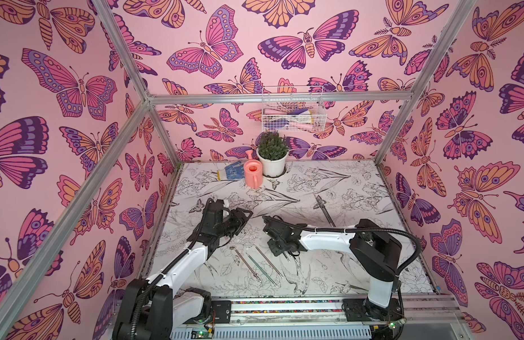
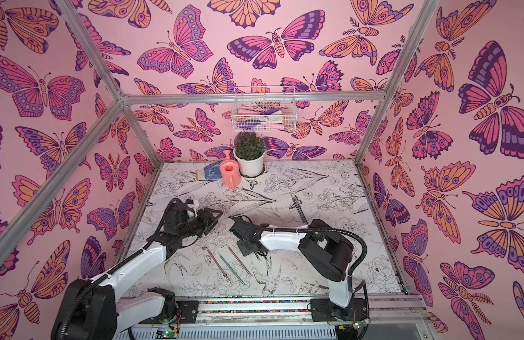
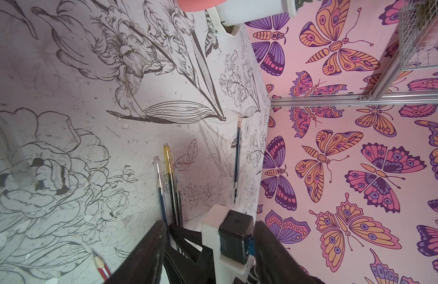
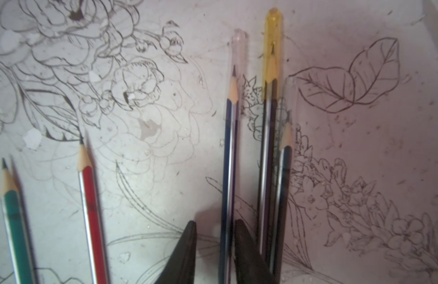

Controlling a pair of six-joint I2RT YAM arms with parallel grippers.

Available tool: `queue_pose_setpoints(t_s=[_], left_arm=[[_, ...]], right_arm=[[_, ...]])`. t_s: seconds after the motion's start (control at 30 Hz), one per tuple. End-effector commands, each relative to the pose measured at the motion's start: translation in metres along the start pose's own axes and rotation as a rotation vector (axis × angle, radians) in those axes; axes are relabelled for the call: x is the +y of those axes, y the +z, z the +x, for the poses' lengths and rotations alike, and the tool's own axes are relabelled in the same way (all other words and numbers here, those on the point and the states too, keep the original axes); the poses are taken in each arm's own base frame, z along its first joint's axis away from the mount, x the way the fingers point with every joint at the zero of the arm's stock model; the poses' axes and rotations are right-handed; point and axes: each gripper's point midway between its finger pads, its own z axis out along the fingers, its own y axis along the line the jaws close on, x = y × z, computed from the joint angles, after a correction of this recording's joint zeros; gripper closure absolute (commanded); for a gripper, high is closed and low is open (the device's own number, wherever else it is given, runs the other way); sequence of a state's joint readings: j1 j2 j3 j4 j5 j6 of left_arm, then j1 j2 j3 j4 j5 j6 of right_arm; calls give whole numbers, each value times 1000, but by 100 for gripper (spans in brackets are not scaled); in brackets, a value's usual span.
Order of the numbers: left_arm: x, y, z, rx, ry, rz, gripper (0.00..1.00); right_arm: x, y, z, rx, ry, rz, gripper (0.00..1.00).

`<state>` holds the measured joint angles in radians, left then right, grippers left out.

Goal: Remove the protective cover of the pencils
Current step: Pick up the pencil from the center of the board.

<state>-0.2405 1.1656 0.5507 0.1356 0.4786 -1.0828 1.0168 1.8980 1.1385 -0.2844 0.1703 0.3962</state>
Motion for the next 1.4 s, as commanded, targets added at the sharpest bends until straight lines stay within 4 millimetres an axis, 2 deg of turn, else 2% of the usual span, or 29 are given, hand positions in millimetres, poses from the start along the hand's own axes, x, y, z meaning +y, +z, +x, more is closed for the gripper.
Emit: queue_pose_setpoints(t_s=[0.0, 0.07, 0.17, 0.27, 0.4, 0.5, 0.6, 0.63, 0.67, 0.73, 0.8, 0.87, 0.9, 1.0, 1.03, 1.13, 1.37], left_arm=[[-1, -4, -1, -14, -5, 15, 41], [-3, -4, -3, -19, 15, 21, 41], [-9, -7, -1, 29, 34, 29, 47], [3, -13, 4, 3, -74, 29, 46], [11, -18, -2, -53, -227, 120, 40], [6, -16, -6, -89, -128, 149, 41], [16, -13, -15, -177, 1, 106, 45], [31, -10, -11, -182, -2, 79, 45], [32, -8, -9, -166, -13, 90, 45], [1, -5, -7, -126, 149, 215, 52], [1, 5, -4, -109, 182, 176, 53], [23, 18, 2, -96, 133, 108, 50], [25, 26, 5, -68, 121, 124, 51], [9, 40, 14, 17, 105, 246, 58], [12, 45, 16, 32, 85, 254, 58], [35, 59, 19, 51, -6, 235, 59], [60, 80, 24, 95, -124, 279, 57]], right_arm=[[1, 10, 4, 34, 18, -4, 75], [1, 11, 4, 35, 19, -2, 79], [2, 10, 3, 36, 21, -7, 85], [5, 6, 0, 33, 20, -22, 89], [13, -5, -9, -17, 25, -82, 92], [16, -12, -16, -39, 26, -99, 93], [18, -20, -22, -51, 29, -108, 94], [17, -23, -23, -60, 33, -107, 95], [16, -25, -24, -69, 40, -110, 95], [15, -31, -28, -100, 63, -122, 95], [16, -33, -30, -115, 86, -146, 95], [18, -35, -33, -125, 100, -165, 96], [20, -36, -36, -132, 102, -176, 96], [26, -37, -43, -139, 104, -199, 96], [28, -37, -44, -140, 105, -203, 97], [32, -38, -51, -144, 108, -219, 97], [40, -38, -54, -141, 119, -258, 97]])
